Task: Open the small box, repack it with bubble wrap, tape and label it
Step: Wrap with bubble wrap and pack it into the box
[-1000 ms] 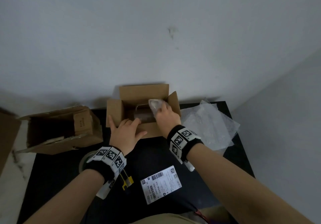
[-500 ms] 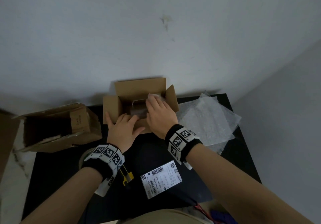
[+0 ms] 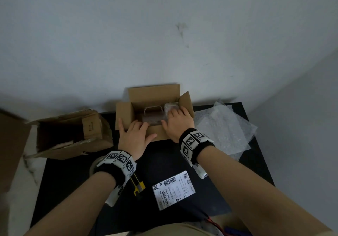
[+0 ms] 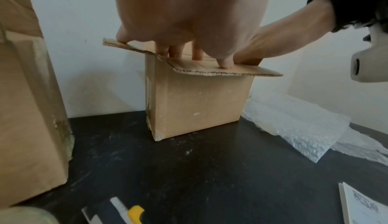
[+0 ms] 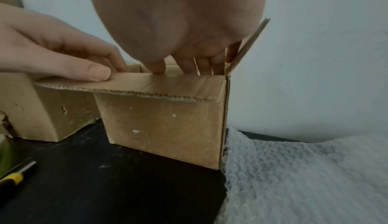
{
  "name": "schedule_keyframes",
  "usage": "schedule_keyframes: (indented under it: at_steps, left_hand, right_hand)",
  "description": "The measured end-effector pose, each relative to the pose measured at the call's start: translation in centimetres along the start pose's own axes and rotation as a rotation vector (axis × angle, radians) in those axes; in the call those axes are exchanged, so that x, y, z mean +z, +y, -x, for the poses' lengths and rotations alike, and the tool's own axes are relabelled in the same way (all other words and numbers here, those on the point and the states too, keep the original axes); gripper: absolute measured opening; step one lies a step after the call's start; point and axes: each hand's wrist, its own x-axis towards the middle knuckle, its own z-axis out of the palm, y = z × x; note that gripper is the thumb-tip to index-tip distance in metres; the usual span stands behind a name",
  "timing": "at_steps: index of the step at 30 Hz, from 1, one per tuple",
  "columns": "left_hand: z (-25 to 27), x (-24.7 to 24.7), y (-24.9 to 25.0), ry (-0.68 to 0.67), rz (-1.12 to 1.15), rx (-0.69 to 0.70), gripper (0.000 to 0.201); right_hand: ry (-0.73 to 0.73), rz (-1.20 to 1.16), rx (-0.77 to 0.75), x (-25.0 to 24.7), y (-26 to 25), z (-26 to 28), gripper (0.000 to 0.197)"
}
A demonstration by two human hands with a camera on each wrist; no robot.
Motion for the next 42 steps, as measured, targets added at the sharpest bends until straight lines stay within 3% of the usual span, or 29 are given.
schedule_keyframes:
  at_steps: [9, 13, 21, 26, 30, 36, 42]
  left_hand:
    - [0.6, -2.1, 0.9, 0.081, 0.029, 0.071, 0.035]
    - [0.1, -3.4, 2.5, 0.167, 0.153, 0.177, 0.037]
    - [1.6, -2.4, 9.6, 0.198, 0.237, 0.452, 0.029]
    - [2.0, 0.0, 14.0, 0.083, 0.232, 0.479, 0.037]
    - [1.7, 1.7, 16.6, -0.1, 0.207, 0.364, 0.032]
    - [0.9, 4.6, 18.9, -0.288, 0.184, 0.287, 0.042]
    - [-0.5, 7.3, 21.4, -0.32, 0.232, 0.265, 0.04]
  right_hand:
    - [0.138, -0.103, -0.055, -1.7, 0.2, 3.1, 0.052]
    - [0.223, -0.117, -0.031, -2.6, 0.6, 5.5, 0.044]
    - [0.166, -0.162, 0.12, -0.9, 5.0, 10.7, 0.048]
    - [0.076, -0.183, 0.201, 1.0, 9.4, 13.0, 0.052]
    - [-0.007, -0.182, 0.201, 2.8, 13.2, 14.3, 0.052]
    - [-0.142, -0.17, 0.134, 5.8, 18.2, 14.4, 0.055]
    - [-0.176, -0.174, 0.051, 8.7, 21.1, 13.3, 0.048]
